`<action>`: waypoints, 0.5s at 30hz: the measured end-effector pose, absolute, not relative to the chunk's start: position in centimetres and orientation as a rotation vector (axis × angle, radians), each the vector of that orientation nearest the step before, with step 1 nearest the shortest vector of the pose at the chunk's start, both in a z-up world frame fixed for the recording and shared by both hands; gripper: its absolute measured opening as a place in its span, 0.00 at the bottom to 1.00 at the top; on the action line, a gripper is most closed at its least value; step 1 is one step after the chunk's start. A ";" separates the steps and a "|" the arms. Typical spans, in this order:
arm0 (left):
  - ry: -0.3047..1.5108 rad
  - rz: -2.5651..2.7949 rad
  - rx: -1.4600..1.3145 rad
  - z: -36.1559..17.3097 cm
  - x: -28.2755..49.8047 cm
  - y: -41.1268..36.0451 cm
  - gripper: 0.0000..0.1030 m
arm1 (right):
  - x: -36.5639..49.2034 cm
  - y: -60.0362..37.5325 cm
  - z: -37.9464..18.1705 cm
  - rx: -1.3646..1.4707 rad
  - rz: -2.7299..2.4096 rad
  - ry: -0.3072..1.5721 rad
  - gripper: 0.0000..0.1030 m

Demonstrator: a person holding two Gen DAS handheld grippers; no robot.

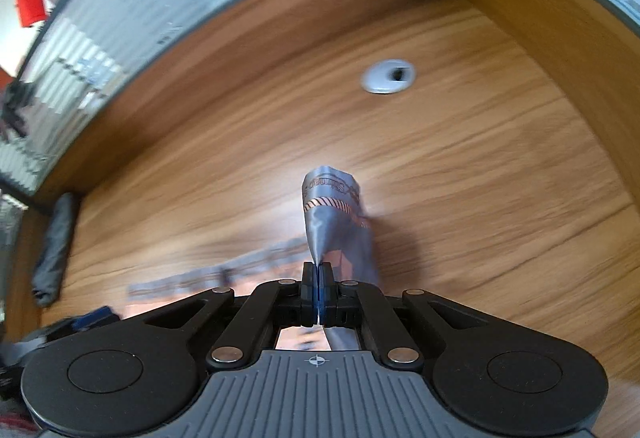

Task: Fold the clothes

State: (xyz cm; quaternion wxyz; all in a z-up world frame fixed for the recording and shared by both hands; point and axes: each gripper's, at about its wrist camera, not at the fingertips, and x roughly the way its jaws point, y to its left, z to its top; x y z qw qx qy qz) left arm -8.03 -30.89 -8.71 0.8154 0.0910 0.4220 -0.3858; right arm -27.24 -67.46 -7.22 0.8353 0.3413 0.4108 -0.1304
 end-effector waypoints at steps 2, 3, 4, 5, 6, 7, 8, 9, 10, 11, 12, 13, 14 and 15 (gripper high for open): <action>0.899 -0.807 0.195 -8.5 -7.3 -29.7 0.46 | -26.6 -65.7 -6.5 0.734 -0.248 0.858 0.03; 0.898 -0.802 0.196 -8.4 -7.0 -29.1 0.46 | -26.1 -64.8 -6.2 0.737 -0.236 0.857 0.03; 0.896 -0.800 0.196 -8.2 -6.7 -28.4 0.46 | -25.5 -63.9 -6.0 0.739 -0.224 0.857 0.03; 0.894 -0.799 0.196 -8.0 -6.4 -27.8 0.46 | -25.0 -62.9 -5.8 0.738 -0.212 0.859 0.03; 0.892 -0.800 0.196 -7.8 -6.2 -27.2 0.46 | -24.5 -61.9 -5.6 0.734 -0.202 0.861 0.03; 0.891 -0.800 0.197 -7.6 -6.0 -26.5 0.47 | -23.9 -60.9 -5.5 0.732 -0.192 0.865 0.03; 0.890 -0.801 0.197 -7.4 -5.7 -25.8 0.48 | -23.4 -59.9 -5.5 0.729 -0.182 0.869 0.03; 0.889 -0.803 0.197 -7.3 -5.4 -25.2 0.49 | -22.8 -59.0 -5.4 0.727 -0.173 0.873 0.03; 0.890 -0.805 0.199 -7.2 -5.1 -24.5 0.49 | -22.3 -57.9 -5.3 0.719 -0.166 0.877 0.03; 0.891 -0.807 0.202 -7.0 -4.8 -23.8 0.49 | -21.7 -56.7 -5.2 0.709 -0.160 0.882 0.03; 0.892 -0.807 0.204 -7.0 -4.5 -23.2 0.49 | -21.2 -55.6 -5.2 0.700 -0.154 0.886 0.03; 0.893 -0.808 0.205 -6.9 -4.2 -22.5 0.49 | -20.7 -54.5 -5.1 0.688 -0.148 0.891 0.03; 0.894 -0.808 0.206 -6.8 -3.9 -21.9 0.49 | -20.1 -53.4 -5.2 0.676 -0.145 0.896 0.03; 0.895 -0.809 0.207 -6.8 -3.5 -21.3 0.49 | -19.5 -52.5 -5.3 0.665 -0.144 0.902 0.03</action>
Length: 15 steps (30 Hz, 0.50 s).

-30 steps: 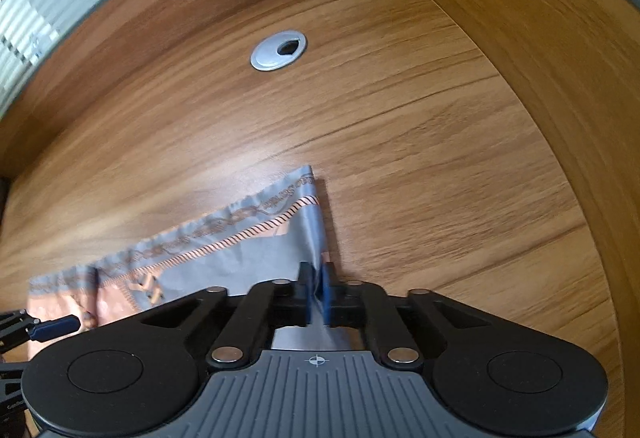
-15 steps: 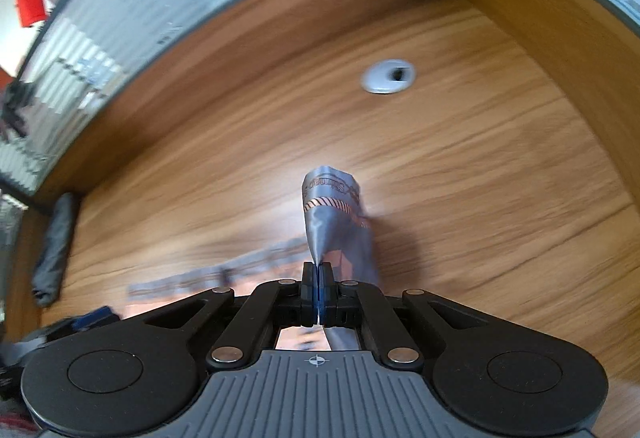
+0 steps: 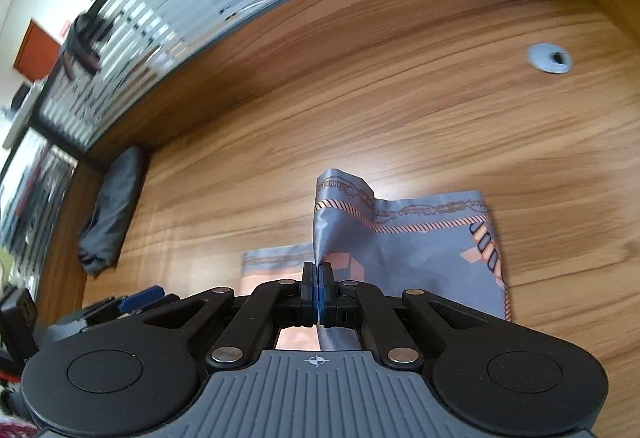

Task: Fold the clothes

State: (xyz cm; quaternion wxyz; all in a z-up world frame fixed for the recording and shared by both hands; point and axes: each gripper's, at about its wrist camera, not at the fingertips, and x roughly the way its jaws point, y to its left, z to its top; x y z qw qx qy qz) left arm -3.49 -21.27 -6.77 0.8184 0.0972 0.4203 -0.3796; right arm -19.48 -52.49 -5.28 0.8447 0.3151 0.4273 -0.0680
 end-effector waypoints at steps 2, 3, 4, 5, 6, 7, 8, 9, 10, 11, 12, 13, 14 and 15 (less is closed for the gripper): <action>0.895 -0.810 0.210 -6.6 -2.7 -20.2 0.49 | -18.2 -50.7 -5.6 0.648 -0.141 0.917 0.03; 0.895 -0.811 0.212 -6.6 -2.3 -19.6 0.49 | -17.6 -49.8 -5.7 0.640 -0.140 0.925 0.03; 0.894 -0.811 0.213 -6.5 -1.9 -19.1 0.49 | -17.0 -48.9 -5.9 0.632 -0.140 0.934 0.03; 0.893 -0.810 0.215 -6.5 -1.5 -18.5 0.49 | -16.5 -48.1 -6.1 0.625 -0.139 0.943 0.03; 0.892 -0.809 0.216 -6.4 -1.1 -18.1 0.49 | -15.9 -47.2 -6.3 0.621 -0.138 0.950 0.03; 0.892 -0.808 0.216 -6.3 -0.8 -17.7 0.49 | -15.5 -46.6 -6.5 0.617 -0.136 0.956 0.03; 0.891 -0.806 0.217 -6.3 -0.5 -17.1 0.49 | -15.0 -46.0 -6.7 0.610 -0.136 0.965 0.03; 0.890 -0.805 0.217 -6.3 -0.2 -16.6 0.49 | -14.6 -45.3 -6.9 0.602 -0.135 0.973 0.03; 0.890 -0.804 0.216 -6.3 0.1 -16.2 0.49 | -14.1 -44.6 -7.1 0.594 -0.135 0.982 0.03; 0.890 -0.803 0.216 -6.2 0.3 -15.9 0.49 | -13.7 -44.0 -7.3 0.580 -0.138 0.993 0.03; 0.890 -0.803 0.215 -6.2 0.5 -15.5 0.50 | -13.3 -43.4 -7.6 0.565 -0.138 1.003 0.03; 0.890 -0.803 0.215 -6.2 0.7 -15.3 0.51 | -13.0 -42.9 -7.8 0.549 -0.137 1.013 0.03; 0.889 -0.803 0.216 -6.1 0.8 -15.1 0.52 | -12.6 -42.4 -8.1 0.534 -0.138 1.022 0.03; 0.889 -0.805 0.219 -6.1 0.9 -15.0 0.53 | -12.3 -41.9 -8.4 0.524 -0.139 1.032 0.03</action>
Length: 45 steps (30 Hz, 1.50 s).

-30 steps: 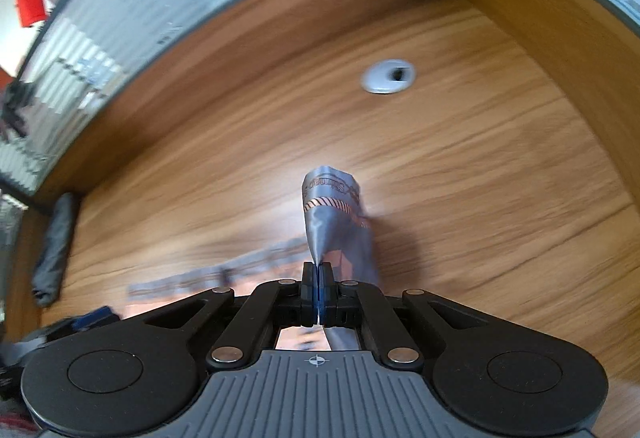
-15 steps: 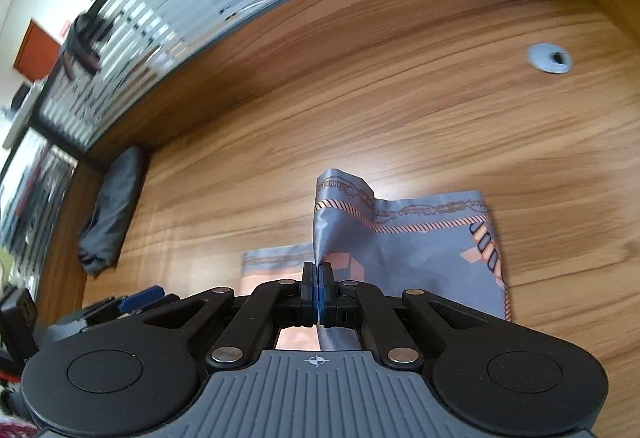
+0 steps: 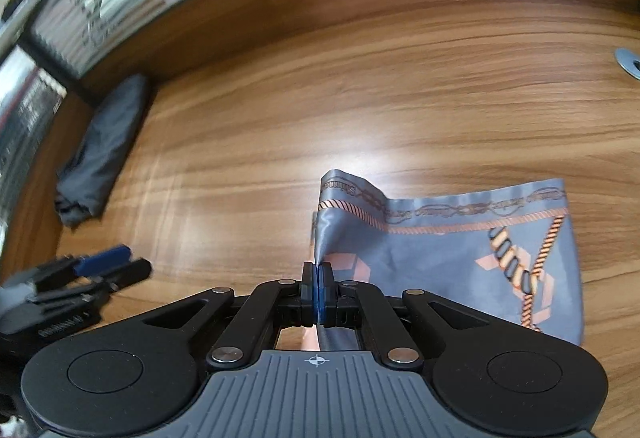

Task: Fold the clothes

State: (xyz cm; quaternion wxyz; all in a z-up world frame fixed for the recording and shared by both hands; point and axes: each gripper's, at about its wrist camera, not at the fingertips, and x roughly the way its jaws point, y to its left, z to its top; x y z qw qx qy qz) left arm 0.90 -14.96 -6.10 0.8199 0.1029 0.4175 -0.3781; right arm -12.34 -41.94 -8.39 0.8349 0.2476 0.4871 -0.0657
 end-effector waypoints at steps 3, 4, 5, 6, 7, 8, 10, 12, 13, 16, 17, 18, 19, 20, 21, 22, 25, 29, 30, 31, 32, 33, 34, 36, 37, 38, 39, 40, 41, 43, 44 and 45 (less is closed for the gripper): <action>0.887 -0.817 0.238 -6.1 1.0 -14.5 0.56 | -11.5 -40.7 -9.4 0.502 -0.143 1.058 0.06; 0.886 -0.822 0.247 -6.1 1.0 -14.5 0.56 | -11.5 -40.6 -9.6 0.500 -0.143 1.064 0.08; 0.885 -0.827 0.256 -6.1 1.1 -14.4 0.56 | -11.4 -40.6 -9.8 0.503 -0.143 1.068 0.08; 0.885 -0.833 0.264 -6.1 1.1 -14.5 0.56 | -11.5 -40.5 -9.9 0.512 -0.136 1.066 0.15; 0.885 -0.838 0.269 -6.1 1.1 -14.6 0.56 | -11.7 -40.6 -9.9 0.524 -0.132 1.056 0.23; 0.885 -0.845 0.275 -6.1 1.0 -14.7 0.56 | -11.9 -40.8 -9.8 0.535 -0.130 1.046 0.26; 0.887 -0.854 0.278 -6.2 0.9 -15.0 0.56 | -12.5 -41.1 -9.5 0.544 -0.135 1.025 0.28; 0.890 -0.860 0.279 -6.3 0.7 -15.5 0.56 | -13.4 -42.1 -9.2 0.545 -0.157 1.010 0.28; 0.891 -0.863 0.279 -6.3 0.5 -15.9 0.56 | -13.9 -42.7 -9.2 0.546 -0.171 1.006 0.28; 0.894 -0.869 0.272 -6.5 -0.1 -17.1 0.56 | -15.8 -45.2 -9.3 0.544 -0.225 1.008 0.28; 0.896 -0.870 0.268 -6.5 -0.4 -17.6 0.56 | -16.6 -46.2 -9.4 0.541 -0.244 1.012 0.28; 0.897 -0.871 0.265 -6.5 -0.7 -18.0 0.56 | -17.4 -47.3 -9.5 0.538 -0.264 1.016 0.28; 0.898 -0.871 0.261 -6.5 -1.1 -18.6 0.56 | -18.1 -48.3 -9.6 0.536 -0.282 1.020 0.28; 0.900 -0.872 0.258 -6.6 -1.5 -19.1 0.56 | -18.8 -49.3 -9.7 0.535 -0.296 1.023 0.28; 0.901 -0.873 0.254 -6.6 -1.9 -19.6 0.56 | -19.4 -50.3 -9.8 0.533 -0.309 1.027 0.28; 0.903 -0.874 0.251 -6.6 -2.3 -20.0 0.56 | -20.0 -51.3 -9.9 0.531 -0.322 1.030 0.28; 0.913 -0.874 0.245 -6.8 -3.6 -21.5 0.56 | -21.1 -53.8 -10.6 0.531 -0.339 1.040 0.32; 0.923 -0.864 0.241 -7.1 -5.2 -23.2 0.56 | -21.0 -55.5 -11.9 0.514 -0.339 1.060 0.35; 0.925 -0.862 0.240 -7.1 -5.5 -23.5 0.56 | -20.9 -55.8 -12.3 0.511 -0.332 1.065 0.35; 0.927 -0.859 0.240 -7.2 -5.8 -23.9 0.56 | -20.9 -56.2 -12.5 0.510 -0.320 1.068 0.35; 0.929 -0.857 0.240 -7.2 -6.0 -24.2 0.56 | -20.9 -56.4 -12.8 0.509 -0.307 1.071 0.35; 0.928 -0.854 0.242 -7.3 -6.2 -24.5 0.56 | -20.6 -56.5 -13.0 0.510 -0.293 1.075 0.35; 0.926 -0.850 0.242 -7.3 -6.4 -24.6 0.56 | -20.4 -56.6 -13.2 0.513 -0.276 1.077 0.35; 0.926 -0.836 0.238 -7.4 -6.5 -24.8 0.56 | -20.4 -56.6 -13.6 0.527 -0.240 1.084 0.35; 0.929 -0.827 0.234 -7.4 -6.5 -24.9 0.56 | -20.4 -56.6 -13.8 0.534 -0.226 1.088 0.34; 0.931 -0.819 0.230 -7.5 -6.6 -24.9 0.56 | -20.4 -56.6 -14.0 0.542 -0.217 1.090 0.34; 0.933 -0.810 0.226 -7.5 -6.6 -24.9 0.56 | -20.5 -56.6 -14.2 0.551 -0.209 1.092 0.27; 0.936 -0.804 0.223 -7.6 -6.6 -24.9 0.56 | -20.5 -56.6 -14.3 0.559 -0.202 1.092 0.14; 0.938 -0.800 0.222 -7.6 -6.5 -24.8 0.56 | -20.6 -56.6 -14.5 0.566 -0.197 1.092 0.09; 0.941 -0.796 0.221 -7.6 -6.5 -24.9 0.56 | -20.8 -56.7 -14.4 0.571 -0.199 1.087 0.04; 0.942 -0.796 0.221 -7.6 -6.5 -24.9 0.56 | -20.9 -56.8 -14.1 0.568 -0.205 1.082 0.04; 0.944 -0.797 0.220 -7.7 -6.5 -24.9 0.56 | -20.9 -56.9 -13.9 0.563 -0.211 1.077 0.04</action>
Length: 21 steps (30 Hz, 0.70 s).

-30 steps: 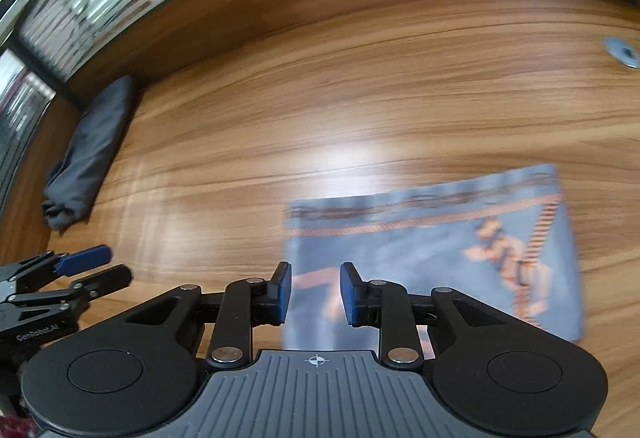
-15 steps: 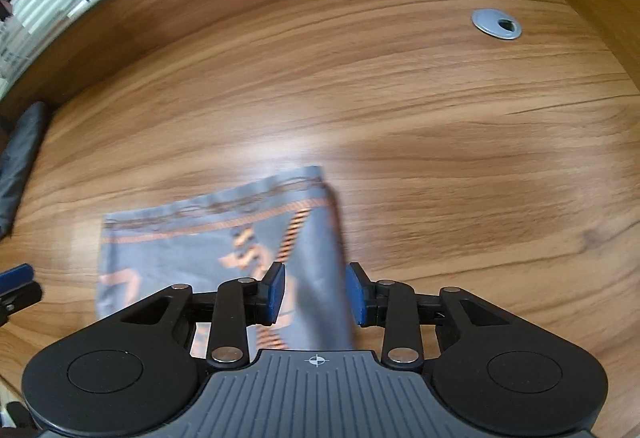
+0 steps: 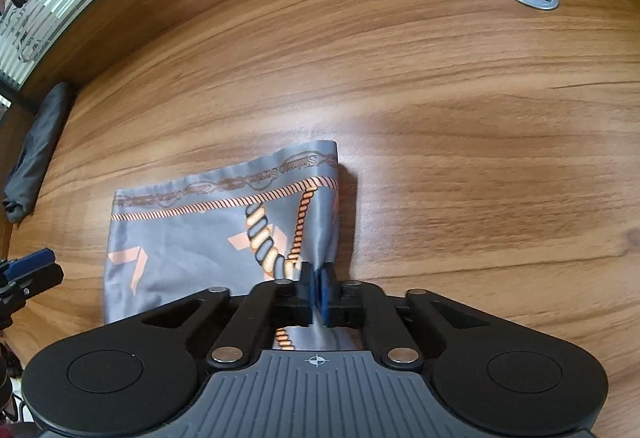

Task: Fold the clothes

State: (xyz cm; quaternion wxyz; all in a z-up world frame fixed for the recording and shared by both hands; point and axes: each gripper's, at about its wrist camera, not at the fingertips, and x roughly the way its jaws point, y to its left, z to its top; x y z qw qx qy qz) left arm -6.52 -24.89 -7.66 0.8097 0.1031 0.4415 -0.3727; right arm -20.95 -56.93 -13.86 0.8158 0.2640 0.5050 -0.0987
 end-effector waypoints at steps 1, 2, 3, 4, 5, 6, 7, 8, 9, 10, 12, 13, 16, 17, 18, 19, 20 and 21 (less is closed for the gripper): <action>0.944 -0.799 0.219 -7.7 -6.5 -24.9 0.56 | -21.0 -57.0 -13.6 0.558 -0.216 1.072 0.04; 0.944 -0.801 0.217 -7.7 -6.5 -25.0 0.56 | -21.1 -57.1 -13.2 0.552 -0.224 1.066 0.04; 0.945 -0.804 0.215 -7.7 -6.5 -25.0 0.56 | -21.2 -57.3 -12.7 0.545 -0.232 1.060 0.04; 0.944 -0.808 0.212 -7.6 -6.5 -25.0 0.56 | -21.2 -57.3 -12.2 0.539 -0.238 1.054 0.04; 0.943 -0.812 0.209 -7.6 -6.4 -24.9 0.56 | -21.1 -57.3 -11.6 0.533 -0.243 1.050 0.04; 0.942 -0.817 0.206 -7.5 -6.4 -24.9 0.56 | -21.1 -57.3 -11.1 0.527 -0.247 1.045 0.04; 0.941 -0.822 0.203 -7.5 -6.3 -24.8 0.56 | -21.0 -57.1 -10.6 0.517 -0.250 1.040 0.04; 0.940 -0.829 0.201 -7.4 -6.3 -24.6 0.56 | -20.9 -56.7 -10.1 0.507 -0.250 1.038 0.04; 0.938 -0.836 0.201 -7.3 -6.2 -24.4 0.56 | -20.8 -56.3 -9.6 0.498 -0.250 1.036 0.04; 0.936 -0.842 0.202 -7.2 -6.1 -24.1 0.56 | -20.6 -55.8 -9.2 0.489 -0.248 1.034 0.04; 0.931 -0.855 0.208 -7.0 -6.0 -23.6 0.57 | -20.0 -54.5 -8.6 0.471 -0.237 1.030 0.04; 0.927 -0.860 0.211 -6.9 -5.9 -23.2 0.57 | -19.8 -53.7 -8.3 0.462 -0.231 1.030 0.04; 0.924 -0.867 0.214 -6.4 -5.2 -21.8 0.57 | -18.9 -51.5 -7.6 0.438 -0.217 1.032 0.04; 0.927 -0.865 0.207 -6.2 -4.8 -21.4 0.57 | -18.6 -50.5 -7.5 0.428 -0.218 1.035 0.04; 0.927 -0.864 0.199 -6.0 -4.4 -20.8 0.57 | -18.2 -49.5 -7.5 0.416 -0.218 1.038 0.04; 0.925 -0.862 0.195 -5.8 -4.0 -20.3 0.57 | -17.9 -48.6 -7.6 0.404 -0.219 1.043 0.04; 0.923 -0.860 0.191 -5.5 -3.6 -19.8 0.57 | -17.5 -47.8 -7.7 0.392 -0.219 1.048 0.04; 0.921 -0.859 0.189 -5.3 -3.2 -19.4 0.57 | -17.1 -47.0 -7.9 0.382 -0.219 1.056 0.04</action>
